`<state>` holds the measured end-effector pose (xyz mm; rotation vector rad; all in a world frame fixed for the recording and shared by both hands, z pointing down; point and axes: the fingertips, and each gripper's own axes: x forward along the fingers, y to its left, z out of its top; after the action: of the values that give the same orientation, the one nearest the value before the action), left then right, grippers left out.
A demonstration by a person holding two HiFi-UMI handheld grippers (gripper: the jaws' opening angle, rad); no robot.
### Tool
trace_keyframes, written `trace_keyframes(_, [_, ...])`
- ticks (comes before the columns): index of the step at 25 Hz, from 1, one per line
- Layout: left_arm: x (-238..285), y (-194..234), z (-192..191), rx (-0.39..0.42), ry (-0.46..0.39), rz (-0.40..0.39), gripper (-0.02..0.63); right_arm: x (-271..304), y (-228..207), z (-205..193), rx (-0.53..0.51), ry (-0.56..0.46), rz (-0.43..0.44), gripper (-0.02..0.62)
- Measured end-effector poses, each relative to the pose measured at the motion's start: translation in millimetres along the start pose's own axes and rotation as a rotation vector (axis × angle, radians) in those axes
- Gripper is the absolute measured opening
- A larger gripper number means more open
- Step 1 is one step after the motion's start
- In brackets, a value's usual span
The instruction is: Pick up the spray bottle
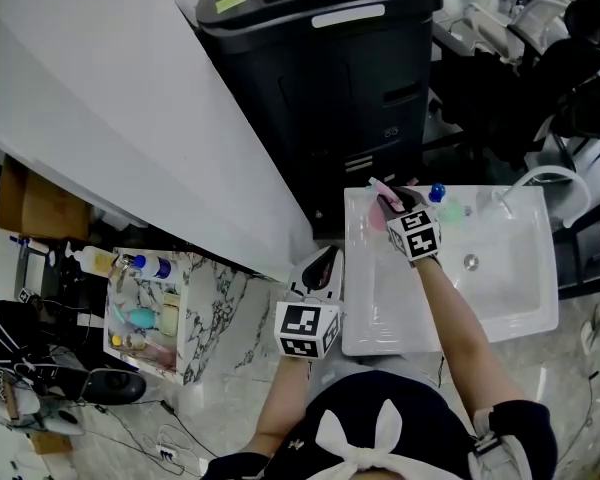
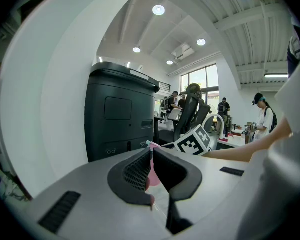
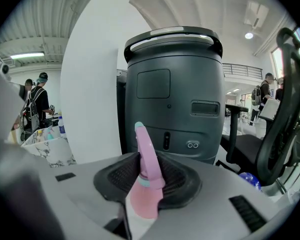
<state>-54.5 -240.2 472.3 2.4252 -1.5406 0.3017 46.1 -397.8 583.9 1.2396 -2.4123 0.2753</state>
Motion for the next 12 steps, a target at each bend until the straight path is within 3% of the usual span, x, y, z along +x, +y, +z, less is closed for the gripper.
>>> trace_keyframes(12, [-3.6,1.2,0.6,-0.003,-0.008,0.003,0.038,-3.6,3.5,4.0,-0.017,-0.01,-0.003,0.107])
